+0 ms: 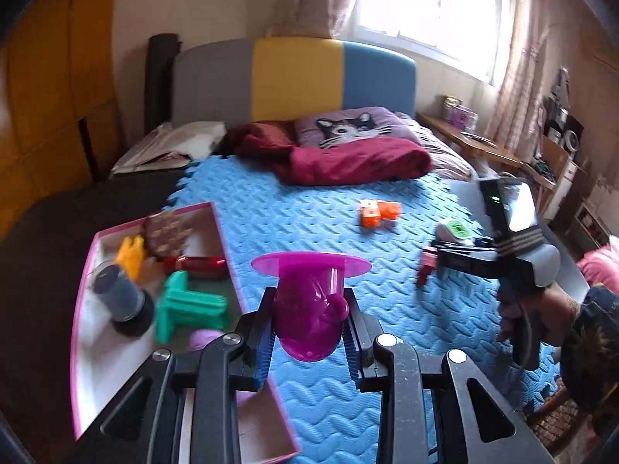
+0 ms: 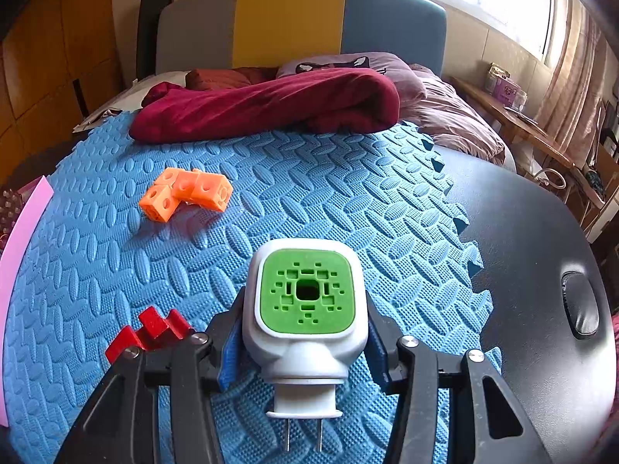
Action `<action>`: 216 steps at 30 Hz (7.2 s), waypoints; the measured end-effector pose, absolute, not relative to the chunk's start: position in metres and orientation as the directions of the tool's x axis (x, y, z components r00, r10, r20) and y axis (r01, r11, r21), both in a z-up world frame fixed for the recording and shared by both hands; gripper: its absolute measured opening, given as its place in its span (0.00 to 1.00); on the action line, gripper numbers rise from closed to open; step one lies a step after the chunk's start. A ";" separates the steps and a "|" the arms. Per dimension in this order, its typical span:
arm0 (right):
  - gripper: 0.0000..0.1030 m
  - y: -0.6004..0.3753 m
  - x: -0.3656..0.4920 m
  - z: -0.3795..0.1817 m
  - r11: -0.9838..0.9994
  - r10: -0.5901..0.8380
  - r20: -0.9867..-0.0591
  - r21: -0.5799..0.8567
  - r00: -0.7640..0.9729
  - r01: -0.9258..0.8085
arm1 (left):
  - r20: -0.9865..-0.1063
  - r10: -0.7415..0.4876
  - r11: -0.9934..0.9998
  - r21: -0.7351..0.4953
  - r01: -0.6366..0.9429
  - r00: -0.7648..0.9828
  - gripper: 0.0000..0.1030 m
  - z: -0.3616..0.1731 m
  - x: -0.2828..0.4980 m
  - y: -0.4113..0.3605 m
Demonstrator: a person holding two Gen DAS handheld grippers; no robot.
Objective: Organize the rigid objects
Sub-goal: 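Carry the magenta toy into the tray and open the left gripper, then carry the white-green plug into the tray and release it with the right gripper, then move both grippers back over the mat and grasp the red block with the left gripper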
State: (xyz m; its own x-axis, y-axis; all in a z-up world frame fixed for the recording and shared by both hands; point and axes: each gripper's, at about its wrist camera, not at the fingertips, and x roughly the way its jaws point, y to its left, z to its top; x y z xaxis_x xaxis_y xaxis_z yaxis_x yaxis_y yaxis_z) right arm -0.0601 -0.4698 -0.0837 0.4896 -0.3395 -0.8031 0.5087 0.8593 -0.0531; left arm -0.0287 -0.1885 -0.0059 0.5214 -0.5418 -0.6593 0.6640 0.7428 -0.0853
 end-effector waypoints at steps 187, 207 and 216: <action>0.52 -0.256 -0.013 0.003 0.954 -0.070 -0.658 0.176 0.750 0.244 | -0.642 -0.204 0.961 0.014 0.277 0.739 0.58 -0.014 0.028 -0.012; 0.52 -0.503 -0.117 -0.031 0.597 -0.423 -0.740 0.208 0.524 0.775 | -0.669 -0.447 0.780 0.034 0.625 0.594 0.65 0.000 0.007 -0.172; 0.52 -0.513 -0.128 -0.033 0.546 -0.402 -0.749 0.266 0.527 0.794 | -0.713 -0.526 0.631 0.039 0.775 0.464 0.65 -0.025 -0.014 -0.272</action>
State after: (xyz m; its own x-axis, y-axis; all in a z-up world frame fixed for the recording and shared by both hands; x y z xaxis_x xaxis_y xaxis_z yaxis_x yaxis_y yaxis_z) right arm -0.1284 -0.5126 -0.0330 0.5270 -0.4016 -0.7490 0.7944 0.5459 0.2663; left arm -0.0144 -0.2722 -0.0245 0.4643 -0.5257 -0.7128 0.7745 0.6313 0.0389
